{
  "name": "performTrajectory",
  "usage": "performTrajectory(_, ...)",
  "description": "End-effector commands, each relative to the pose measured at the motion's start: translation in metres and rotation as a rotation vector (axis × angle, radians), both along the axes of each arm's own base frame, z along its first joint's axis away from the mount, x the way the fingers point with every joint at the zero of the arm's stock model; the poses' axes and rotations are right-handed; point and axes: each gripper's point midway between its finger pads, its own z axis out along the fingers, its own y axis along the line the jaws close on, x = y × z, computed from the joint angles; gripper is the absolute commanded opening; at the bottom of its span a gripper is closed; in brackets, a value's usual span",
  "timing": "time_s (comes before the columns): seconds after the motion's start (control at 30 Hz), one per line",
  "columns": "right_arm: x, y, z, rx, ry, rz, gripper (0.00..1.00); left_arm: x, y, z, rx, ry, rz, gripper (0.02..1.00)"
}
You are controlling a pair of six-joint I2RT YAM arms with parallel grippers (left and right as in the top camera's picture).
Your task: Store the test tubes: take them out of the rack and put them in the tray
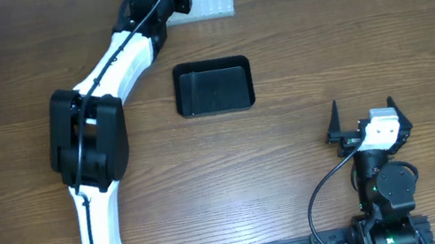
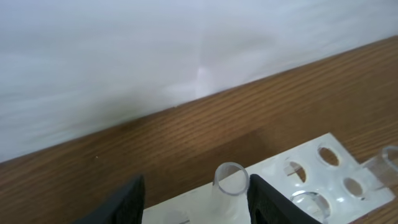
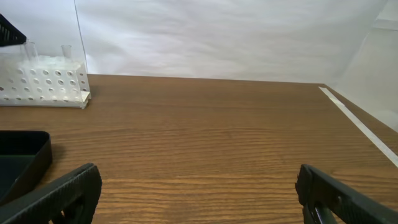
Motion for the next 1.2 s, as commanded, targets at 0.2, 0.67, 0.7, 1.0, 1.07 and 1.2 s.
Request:
performTrajectory(0.2, 0.0, -0.001, -0.002, -0.005, 0.0, -0.003, 0.989, 0.003, -0.005, -0.016, -0.005, 0.006, -0.039, 0.524)
performTrajectory(0.67, 0.0, -0.001, -0.002, -0.005, 0.0, -0.003, 0.991, 0.004, -0.011, -0.016, -0.024, -0.01, -0.06, 0.461)
performTrajectory(0.7, 0.0, -0.001, -0.002, -0.005, 0.0, -0.003, 0.991, 0.004, -0.013, -0.016, -0.029, -0.014, -0.068, 0.457)
performTrajectory(1.0, 0.0, -0.001, -0.002, -0.005, 0.0, -0.003, 0.991, 0.006, -0.015, -0.015, -0.048, -0.026, -0.072, 0.43)
performTrajectory(1.07, 0.0, -0.001, -0.002, -0.005, 0.0, -0.003, 0.991, 0.006, -0.015, -0.015, -0.048, -0.026, -0.072, 0.417)
performTrajectory(1.2, 0.0, -0.001, -0.002, -0.005, 0.0, -0.004, 0.991, 0.006, -0.016, -0.017, -0.048, -0.025, -0.072, 0.382)
